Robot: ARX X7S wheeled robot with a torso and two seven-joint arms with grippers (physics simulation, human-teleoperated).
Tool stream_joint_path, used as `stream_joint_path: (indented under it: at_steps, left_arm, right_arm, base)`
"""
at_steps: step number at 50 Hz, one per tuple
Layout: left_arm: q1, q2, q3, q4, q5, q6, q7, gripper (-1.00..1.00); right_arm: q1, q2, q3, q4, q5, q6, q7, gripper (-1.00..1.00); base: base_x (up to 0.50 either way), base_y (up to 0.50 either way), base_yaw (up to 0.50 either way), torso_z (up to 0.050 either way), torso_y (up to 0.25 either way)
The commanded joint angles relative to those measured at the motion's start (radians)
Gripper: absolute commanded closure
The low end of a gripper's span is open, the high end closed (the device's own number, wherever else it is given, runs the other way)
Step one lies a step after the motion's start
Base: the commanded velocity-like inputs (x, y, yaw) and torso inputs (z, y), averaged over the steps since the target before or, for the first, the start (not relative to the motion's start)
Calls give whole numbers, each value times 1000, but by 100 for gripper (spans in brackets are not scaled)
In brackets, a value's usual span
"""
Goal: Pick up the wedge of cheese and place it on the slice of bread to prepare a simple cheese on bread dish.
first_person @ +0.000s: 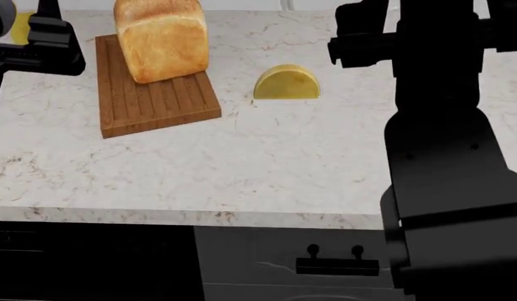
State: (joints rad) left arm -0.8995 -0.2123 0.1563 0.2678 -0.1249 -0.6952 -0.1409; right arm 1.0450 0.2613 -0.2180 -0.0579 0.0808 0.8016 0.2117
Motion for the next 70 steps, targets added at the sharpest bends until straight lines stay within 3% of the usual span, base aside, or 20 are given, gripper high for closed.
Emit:
stream_joint_path:
  at_steps: [1, 15, 31, 32, 48, 70]
  left_arm:
    - [-29, -2, 2, -16, -9, 0, 4, -100]
    - [-153, 6, 21, -137, -6, 29, 17, -100]
    - [-186, 0, 34, -171, 3, 29, 17, -100]
    - [-178, 134, -98, -173, 231, 22, 200, -100]
    - [-185, 121, -82, -180, 214, 5, 176, -100]
    - [-185, 108, -69, -176, 190, -2, 152, -100]
  right_arm:
    - [21, -2, -12, 13, -1, 9, 1, -100]
    - [92, -14, -39, 158, -7, -86, -20, -100]
    - [92, -12, -41, 169, -7, -102, -17, -100]
    - [71, -162, 147, 182, -311, -126, -227, -100]
    - [94, -155, 143, 185, -279, -141, -231, -100]
    - [72, -144, 127, 171, -257, -141, -222, -100]
  base:
    - [0, 0, 0, 0, 0]
    - [0, 0, 0, 0, 0]
    - [0, 0, 0, 0, 0]
    - [0, 0, 0, 0, 0]
    - [12, 0, 0, 0, 0]
    - [352, 0, 0, 0, 0]
